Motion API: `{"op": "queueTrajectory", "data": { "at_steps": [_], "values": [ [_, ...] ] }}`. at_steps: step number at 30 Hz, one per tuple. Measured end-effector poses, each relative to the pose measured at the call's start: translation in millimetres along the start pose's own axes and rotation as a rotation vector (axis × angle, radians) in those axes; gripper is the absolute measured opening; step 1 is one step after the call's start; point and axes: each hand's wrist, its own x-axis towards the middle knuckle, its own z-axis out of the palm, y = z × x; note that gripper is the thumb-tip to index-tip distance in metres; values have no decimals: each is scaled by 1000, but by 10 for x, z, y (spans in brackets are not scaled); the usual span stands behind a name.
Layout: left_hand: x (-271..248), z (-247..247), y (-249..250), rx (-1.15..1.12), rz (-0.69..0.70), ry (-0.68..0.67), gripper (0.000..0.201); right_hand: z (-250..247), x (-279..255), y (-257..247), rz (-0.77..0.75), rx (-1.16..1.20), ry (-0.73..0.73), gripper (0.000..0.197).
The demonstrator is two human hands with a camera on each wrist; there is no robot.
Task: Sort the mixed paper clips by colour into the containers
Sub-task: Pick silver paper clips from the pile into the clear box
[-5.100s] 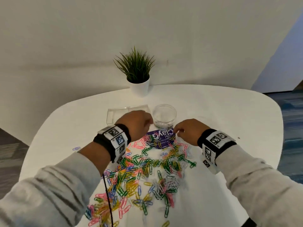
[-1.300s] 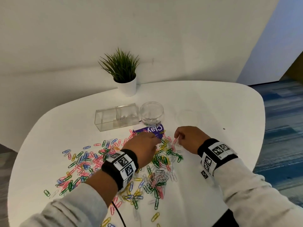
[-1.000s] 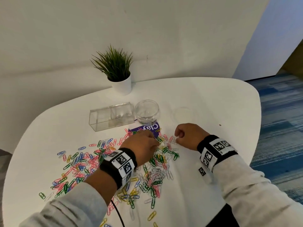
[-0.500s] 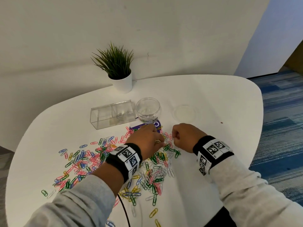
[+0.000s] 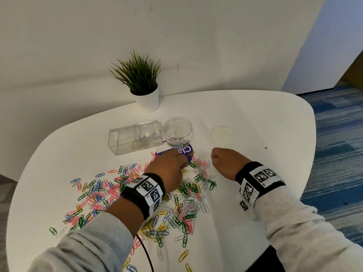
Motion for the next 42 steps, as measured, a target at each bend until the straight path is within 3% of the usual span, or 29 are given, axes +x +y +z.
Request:
{"op": "queueTrajectory", "data": {
  "at_steps": [2, 8, 14, 18, 21, 24, 25, 28, 30, 32, 34, 37, 42],
  "values": [
    [-10, 5, 24, 13, 55, -9, 35, -7, -34, -12, 3, 21, 19, 11],
    [-20, 2, 62, 69, 123, 4, 20, 57, -34, -30, -51, -108, 32, 7],
    [-53, 77, 62, 111, 150, 47, 13, 92, -47, -133, -25, -225, -4, 21],
    [-75, 65, 36, 76, 171, 50, 16, -3, -30, -122, 42, -107, -25, 24],
    [-92, 28, 28, 36, 168, 20, 28, -162, -44, -31, 81, 283, 81, 21],
    [-86, 22, 15, 18, 165, 21, 28, -235, -137, 35, 196, 1243, 106, 11],
    [-82, 25, 10, 16, 172, 27, 25, -250, -155, 53, 189, 1430, 79, 5],
    [-73, 51, 4, 28, 213, 54, 14, -247, -135, 36, 155, 1605, 28, 14],
    [-83, 70, 12, 50, 219, 56, 11, -229, -95, -34, 203, 1594, 32, 8],
    [-92, 66, 21, 43, 209, 68, 6, -182, -43, -53, 255, 1434, 53, 11],
    [-94, 15, 30, 0, 161, 75, 5, -126, 12, -46, 187, 1001, 67, 12],
    [-81, -136, -2, -174, -37, 42, 4, -68, 62, -70, -51, 213, 52, 16],
    [-3, -321, -83, -615, -269, 145, 30, -62, 114, -124, -163, -89, -20, 24]
  ]
}}
